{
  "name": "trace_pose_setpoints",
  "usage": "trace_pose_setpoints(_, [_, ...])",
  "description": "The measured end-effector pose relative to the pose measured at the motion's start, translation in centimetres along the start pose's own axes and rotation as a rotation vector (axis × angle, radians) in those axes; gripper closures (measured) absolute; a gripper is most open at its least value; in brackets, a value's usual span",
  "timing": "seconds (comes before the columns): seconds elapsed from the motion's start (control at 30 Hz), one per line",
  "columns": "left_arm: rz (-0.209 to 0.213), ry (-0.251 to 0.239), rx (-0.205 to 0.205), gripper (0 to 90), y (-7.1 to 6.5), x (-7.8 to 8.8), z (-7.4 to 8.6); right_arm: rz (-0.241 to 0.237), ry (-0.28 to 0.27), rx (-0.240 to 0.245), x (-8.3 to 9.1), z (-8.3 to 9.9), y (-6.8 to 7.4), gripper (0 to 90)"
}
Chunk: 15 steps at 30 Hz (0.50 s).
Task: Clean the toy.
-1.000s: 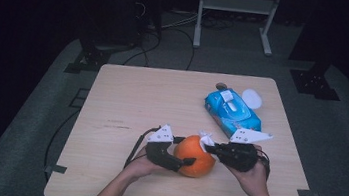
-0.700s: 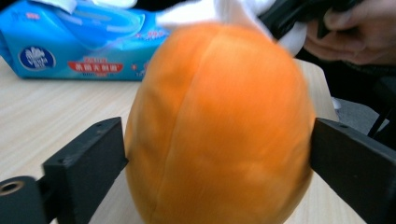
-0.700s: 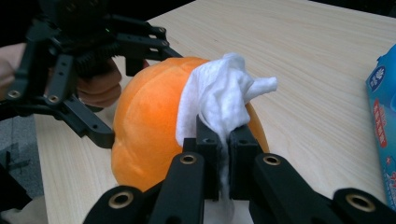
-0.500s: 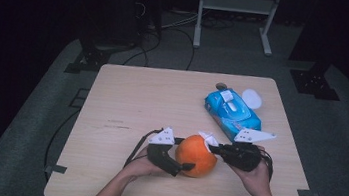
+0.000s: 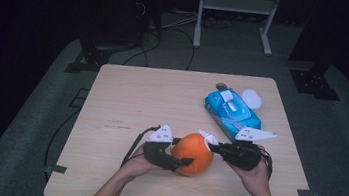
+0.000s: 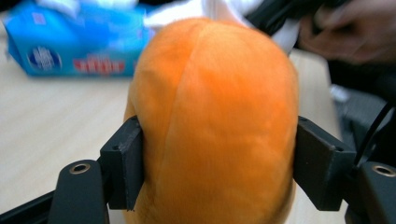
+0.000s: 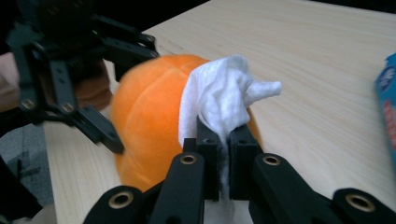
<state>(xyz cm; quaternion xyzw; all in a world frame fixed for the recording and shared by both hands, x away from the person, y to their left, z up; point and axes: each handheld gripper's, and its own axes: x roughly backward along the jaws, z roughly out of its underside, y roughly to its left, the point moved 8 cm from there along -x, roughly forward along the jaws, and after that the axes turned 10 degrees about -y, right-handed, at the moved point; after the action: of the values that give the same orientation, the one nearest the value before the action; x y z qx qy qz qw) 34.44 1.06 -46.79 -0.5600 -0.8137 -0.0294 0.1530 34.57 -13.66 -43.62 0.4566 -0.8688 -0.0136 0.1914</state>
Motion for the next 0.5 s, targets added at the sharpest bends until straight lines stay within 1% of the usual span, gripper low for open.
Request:
trace_pose_setpoints(0.03, [-0.008,-0.001,0.006,26.9,0.1,-0.1,0.0,0.005,0.001,0.016,-0.1,-0.1,0.3,85.1])
trace_pose_setpoints(0.13, [-0.036,0.0,0.013,26.0,0.0,-0.5,-0.1,-0.032,-0.016,0.062,-0.2,-1.0,1.9,85.1])
trace_pose_setpoints(0.2, [-0.044,0.008,0.002,25.3,-0.2,-0.6,0.0,-0.046,-0.01,0.09,-0.5,-1.2,2.8,85.0])
trace_pose_setpoints(0.23, [-0.045,0.01,-0.001,24.8,-0.3,-0.6,-0.1,-0.044,-0.004,0.103,-0.6,-1.2,3.0,85.0])
trace_pose_setpoints(0.27, [-0.039,0.014,-0.003,24.3,-0.4,-0.5,-0.1,-0.039,-0.003,0.111,-0.6,-1.2,2.9,85.0])
trace_pose_setpoints(0.33, [-0.011,0.013,-0.007,21.9,-0.7,-0.5,-0.1,-0.03,-0.007,0.104,-0.4,-1.2,2.4,85.1])
trace_pose_setpoints(0.4, [0.03,0.018,-0.018,20.6,-1.0,-0.4,-0.1,-0.017,-0.011,0.098,-0.2,-1.1,1.8,85.0])
trace_pose_setpoints(0.47, [0.067,0.02,-0.026,21.4,-1.3,-0.2,0.0,0.006,-0.01,0.099,0.2,-1.1,1.2,85.0])
trace_pose_setpoints(0.5, [0.068,0.016,-0.036,22.0,-1.3,-0.1,0.0,0.012,-0.009,0.087,0.4,-1.0,1.0,85.0])
